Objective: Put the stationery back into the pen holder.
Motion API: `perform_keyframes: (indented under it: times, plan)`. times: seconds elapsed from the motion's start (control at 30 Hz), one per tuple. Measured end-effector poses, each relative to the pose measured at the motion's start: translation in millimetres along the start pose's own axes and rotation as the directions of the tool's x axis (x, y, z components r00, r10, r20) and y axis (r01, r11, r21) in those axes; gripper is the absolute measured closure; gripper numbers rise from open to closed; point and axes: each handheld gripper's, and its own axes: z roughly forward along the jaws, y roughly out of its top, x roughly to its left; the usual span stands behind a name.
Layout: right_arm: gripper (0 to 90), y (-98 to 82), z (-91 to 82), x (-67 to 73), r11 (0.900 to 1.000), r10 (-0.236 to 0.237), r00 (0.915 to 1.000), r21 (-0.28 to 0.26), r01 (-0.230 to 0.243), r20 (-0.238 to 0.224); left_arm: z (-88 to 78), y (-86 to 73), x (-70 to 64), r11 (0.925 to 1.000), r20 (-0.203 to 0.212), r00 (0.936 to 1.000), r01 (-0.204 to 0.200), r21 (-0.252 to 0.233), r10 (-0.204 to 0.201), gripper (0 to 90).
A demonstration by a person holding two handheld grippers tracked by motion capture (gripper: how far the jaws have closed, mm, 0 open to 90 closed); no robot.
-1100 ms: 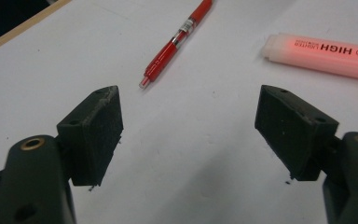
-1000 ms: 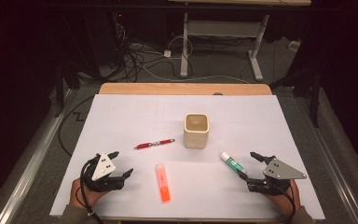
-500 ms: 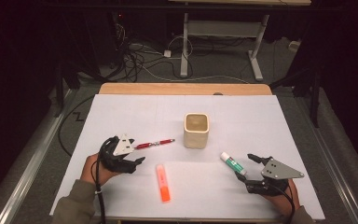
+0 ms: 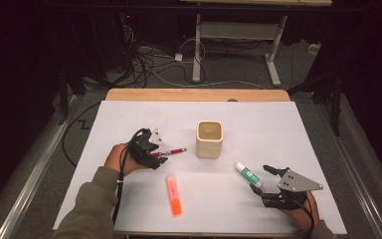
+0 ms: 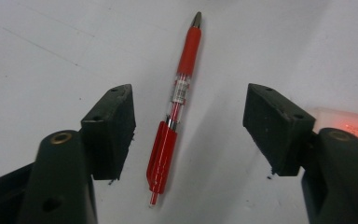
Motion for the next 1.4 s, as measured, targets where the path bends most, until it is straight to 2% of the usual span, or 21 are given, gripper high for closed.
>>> perform_keyframes:
  times: [0.13, 0.23, 0.43, 0.63, 0.83, 0.93, 1.07, 1.2, 1.37, 1.4]
  plan:
    - [25.9, 0.3, 0.0, 1.0, 1.0, -0.006, 1.0, 0.003, 0.006, -0.004, 9.1, 9.7, 7.8, 0.9986, 0.047, 0.9988, -0.011, 0.052, 0.008, 39.7]
    - [25.9, 0.3, 0.7, 1.5, 1.0, -0.007, 0.9999, 0.007, 0.007, -0.01, 17.3, 16.0, 11.4, 0.9958, 0.068, 0.9975, -0.026, 0.088, 0.02, 44.2]
    - [27.6, -0.1, 0.6, 1.7, 1.0, -0.008, 1.0, -0.002, 0.008, 0.001, 37.7, 22.2, 14.6, 0.9963, 0.108, 0.9941, -0.002, 0.086, -0.008, 51.6]
    - [27.7, -0.1, 0.2, 1.6, 1.0, -0.008, 1.0, -0.001, 0.008, 0.004, 51.8, 29.7, 14.2, 0.9916, 0.124, 0.9922, -0.028, 0.126, 0.012, 56.8]
    - [27.9, -0.2, 1.5, 2.6, 0.999, -0.034, 0.9993, 0.015, 0.034, 0.013, 53.7, 35.2, 19.1, 0.9849, 0.194, 0.9809, -0.049, 0.166, 0.016, 67.0]
    - [28.7, -0.3, 1.3, 2.3, 0.999, -0.036, 0.9992, 0.016, 0.036, 0.015, 54.1, 37.3, 18.0, 0.9817, 0.211, 0.9769, -0.071, 0.177, 0.032, 75.3]
    - [29.6, -0.3, 1.0, 2.1, 0.999, -0.036, 0.9992, 0.016, 0.036, 0.015, 53.5, 36.3, 17.1, 0.9834, 0.206, 0.9784, -0.056, 0.173, 0.02, 77.1]
    - [29.6, 0.3, 0.3, 2.9, 0.999, -0.039, 0.9992, 0.013, 0.038, 0.014, 52.1, 34.6, 13.8, 0.9855, 0.182, 0.983, -0.052, 0.161, 0.022, 77.4]
    - [29.7, 0.2, -1.5, 0.9, 1.0, -0.027, 0.9994, -0.001, 0.027, 0.02, 48.2, 29.5, 11.7, 0.9907, 0.15, 0.9886, -0.03, 0.133, 0.01, 77.4]
    - [29.6, 0.1, -1.6, 0.7, 1.0, -0.026, 0.9994, 0.0, 0.026, 0.022, 42.9, 26.4, 11.8, 0.9949, 0.132, 0.9912, -0.007, 0.1, -0.007, 77.4]
